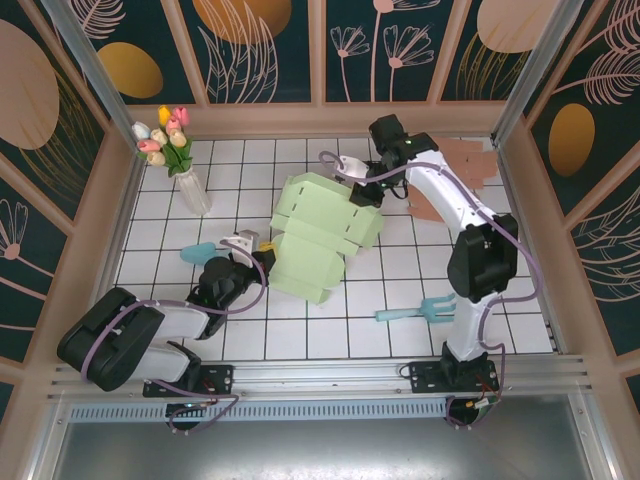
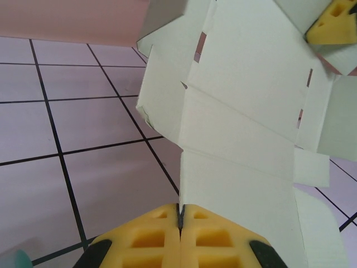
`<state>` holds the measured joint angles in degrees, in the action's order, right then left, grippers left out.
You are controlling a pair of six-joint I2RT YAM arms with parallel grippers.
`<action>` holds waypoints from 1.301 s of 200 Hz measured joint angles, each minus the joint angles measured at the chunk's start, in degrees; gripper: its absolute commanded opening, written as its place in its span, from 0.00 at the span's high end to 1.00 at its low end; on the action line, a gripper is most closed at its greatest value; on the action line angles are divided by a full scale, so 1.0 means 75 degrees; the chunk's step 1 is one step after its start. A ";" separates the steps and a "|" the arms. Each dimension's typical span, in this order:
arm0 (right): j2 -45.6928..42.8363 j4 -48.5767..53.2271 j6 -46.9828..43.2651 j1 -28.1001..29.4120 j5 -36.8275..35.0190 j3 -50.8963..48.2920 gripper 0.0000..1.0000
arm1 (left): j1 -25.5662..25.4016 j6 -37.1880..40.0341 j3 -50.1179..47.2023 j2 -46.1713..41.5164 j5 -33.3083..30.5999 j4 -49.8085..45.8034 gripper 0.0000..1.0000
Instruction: Fold the paper box
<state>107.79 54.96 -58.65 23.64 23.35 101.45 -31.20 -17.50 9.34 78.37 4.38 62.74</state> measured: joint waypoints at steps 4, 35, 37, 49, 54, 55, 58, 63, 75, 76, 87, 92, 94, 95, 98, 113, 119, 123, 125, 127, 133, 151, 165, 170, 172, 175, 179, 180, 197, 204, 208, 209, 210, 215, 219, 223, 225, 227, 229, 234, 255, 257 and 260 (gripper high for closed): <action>-0.0076 -0.0023 -0.0003 0.0003 -0.0026 -0.0064 0.86 | 0.0000 -0.0017 0.0000 0.0000 -0.0003 -0.0003 1.00; -0.0370 -0.0140 -0.0029 0.0047 -0.0175 -0.0373 0.78 | 0.0000 -0.0050 0.0000 -0.0052 0.0000 -0.0064 1.00; -0.0376 -0.0149 -0.0041 0.0050 -0.0181 -0.0385 0.78 | 0.0000 -0.0052 0.0000 -0.0058 0.0000 -0.0064 1.00; -0.0411 -0.0175 -0.0079 0.0087 -0.0224 -0.0463 0.88 | 0.0000 -0.0079 0.0000 -0.0114 0.0000 -0.0093 1.00; -0.0425 -0.0187 -0.0128 0.0105 -0.0262 -0.0498 0.92 | 0.0000 -0.0093 0.0000 -0.0140 0.0000 -0.0117 1.00; -0.0425 -0.0189 -0.0125 0.0111 -0.0271 -0.0504 0.93 | 0.0000 -0.0096 0.0000 -0.0146 0.0000 -0.0119 1.00; -0.0428 -0.0187 -0.0061 0.0125 -0.0289 -0.0519 0.96 | 0.0000 -0.0099 0.0000 -0.0163 0.0000 -0.0131 1.00; -0.0437 -0.0198 -0.0111 0.0154 -0.0329 -0.0545 0.98 | 0.0000 -0.0102 0.0000 -0.0187 0.0000 -0.0146 1.00; -0.0452 -0.0236 -0.0114 0.0216 -0.0393 -0.0586 1.00 | 0.0003 -0.0105 0.0000 -0.0233 0.0000 -0.0178 1.00; -0.0452 -0.0233 -0.0099 0.0219 -0.0396 -0.0589 1.00 | 0.0003 -0.0105 0.0000 -0.0239 0.0000 -0.0184 1.00; -0.0458 -0.0251 -0.0131 0.0268 -0.0443 -0.0595 1.00 | 0.0003 -0.0108 0.0000 -0.0256 -0.0003 -0.0210 1.00; -0.0466 -0.0265 -0.0134 0.0289 -0.0463 -0.0595 1.00 | 0.0003 -0.0108 0.0000 -0.0259 -0.0012 -0.0221 1.00; -0.0466 -0.0271 -0.0137 0.0294 -0.0466 -0.0595 1.00 | 0.0003 -0.0108 0.0000 -0.0259 -0.0026 -0.0224 1.00; -0.0469 -0.0274 -0.0137 0.0297 -0.0475 -0.0595 1.00 | 0.0003 -0.0108 0.0000 -0.0259 -0.0029 -0.0224 1.00; -0.0478 -0.0277 -0.0137 0.0300 -0.0487 -0.0595 1.00 | 0.0003 -0.0111 0.0000 -0.0259 -0.0032 -0.0230 1.00; -0.0545 -0.0280 -0.0137 0.0315 -0.0545 -0.0603 1.00 | 0.0000 -0.0149 0.0000 -0.0259 -0.0087 -0.0242 0.92; -0.0580 -0.0289 -0.0140 0.0315 -0.0574 -0.0618 1.00 | 0.0000 -0.0163 0.0000 -0.0259 -0.0122 -0.0248 0.85; -0.0615 -0.0306 -0.0137 0.0315 -0.0597 -0.0638 1.00 | 0.0000 -0.0181 0.0000 -0.0259 -0.0163 -0.0259 0.78; -0.0635 -0.0309 -0.0140 0.0315 -0.0603 -0.0647 1.00 | 0.0000 -0.0195 0.0000 -0.0259 -0.0184 -0.0259 0.74; -0.0653 -0.0315 -0.0140 0.0312 -0.0624 -0.0659 1.00 | 0.0000 -0.0184 0.0000 -0.0259 -0.0204 -0.0268 0.70; -0.0714 -0.0338 -0.0140 0.0315 -0.0720 -0.0705 1.00 | 0.0000 -0.0271 0.0003 -0.0274 -0.0274 -0.0294 0.62; -0.0816 -0.0344 -0.0146 0.0321 -0.1043 -0.0836 1.00 | -0.0006 -0.0539 0.0012 -0.0516 -0.0650 -0.0565 0.55; -0.0822 -0.0344 -0.0169 0.0321 -0.1323 -0.0933 1.00 | -0.0006 -0.0764 0.0012 -0.0938 -0.0982 -0.0816 0.55; -0.0822 -0.0341 -0.0181 0.0323 -0.1405 -0.0976 1.00 | -0.0006 -0.0863 0.0012 -0.1151 -0.1099 -0.0918 0.55; -0.0822 -0.0338 -0.0189 0.0323 -0.1440 -0.0994 1.00 | -0.0006 -0.0889 0.0012 -0.1233 -0.1139 -0.0950 0.56; -0.0822 -0.0332 -0.0201 0.0329 -0.1489 -0.1026 1.00 | -0.0006 -0.0944 0.0012 -0.1355 -0.1192 -0.0994 0.56; -0.0822 -0.0323 -0.0207 0.0332 -0.1547 -0.1052 1.00 | -0.0006 -0.1005 0.0012 -0.1521 -0.1268 -0.1072 0.56; -0.0822 -0.0323 -0.0213 0.0335 -0.1550 -0.1058 1.00 | -0.0006 -0.1017 0.0012 -0.1550 -0.1268 -0.1081 0.56; -0.0822 -0.0274 -0.0388 0.0411 -0.1679 -0.1186 1.00 | -0.0006 -0.1320 0.0035 -0.2226 -0.1399 -0.1451 0.59; -0.0819 -0.0256 -0.0425 0.0466 -0.1737 -0.1244 1.00 | -0.0006 -0.1428 0.0082 -0.2401 -0.1393 -0.1606 0.61; -0.0813 -0.0236 -0.0449 0.0507 -0.1772 -0.1282 1.00 | -0.0006 -0.1498 0.0122 -0.2480 -0.1370 -0.1699 0.62; -0.0813 -0.0233 -0.0458 0.0516 -0.1781 -0.1288 1.00 | -0.0003 -0.1518 0.0128 -0.2492 -0.1364 -0.1714 0.62; -0.0810 -0.0230 -0.0466 0.0525 -0.1792 -0.1294 1.00 | -0.0003 -0.1530 0.0134 -0.2500 -0.1358 -0.1731 0.62; -0.0796 -0.0213 -0.0493 0.0574 -0.1839 -0.1335 1.00 | -0.0003 -0.1612 0.0198 -0.2562 -0.1291 -0.1842 0.63; -0.0790 -0.0210 -0.0510 0.0624 -0.1894 -0.1370 1.00 | -0.0006 -0.1644 0.0239 -0.2588 -0.1239 -0.1906 0.63; -0.0764 -0.0201 -0.0525 0.0667 -0.1947 -0.1402 1.00 | -0.0006 -0.1731 0.0274 -0.2597 -0.1177 -0.1950 0.64; -0.0758 -0.0192 -0.0530 0.0688 -0.1964 -0.1413 1.00 | -0.0006 -0.1737 0.0294 -0.2600 -0.1137 -0.1976 0.64; -0.0743 -0.0187 -0.0545 0.0708 -0.1982 -0.1428 1.00 | -0.0006 -0.1754 0.0315 -0.2602 -0.1096 -0.2005 0.64; -0.0734 -0.0187 -0.0545 0.0726 -0.1993 -0.1443 1.00 | -0.0006 -0.1798 0.0335 -0.2600 -0.1052 -0.2025 0.64; -0.0705 -0.0178 -0.0551 0.0769 -0.2025 -0.1472 1.00 | -0.0006 -0.1856 0.0379 -0.2600 -0.0965 -0.2090 0.63; -0.0595 -0.0131 -0.0644 0.0863 -0.2090 -0.1571 1.00 | -0.0006 -0.1996 0.0609 -0.2500 -0.0729 -0.2378 0.63; -0.0592 -0.0134 -0.0670 0.0863 -0.2090 -0.1582 1.00 | -0.0006 -0.2002 0.0653 -0.2465 -0.0714 -0.2422 0.63; -0.0586 -0.0134 -0.0676 0.0863 -0.2090 -0.1594 1.00 | -0.0006 -0.2005 0.0717 -0.2428 -0.0705 -0.2486 0.63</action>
<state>103.39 53.95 -63.72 30.11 7.68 89.49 -31.24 -32.53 14.72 60.16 -0.91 44.10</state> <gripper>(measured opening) 0.052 0.370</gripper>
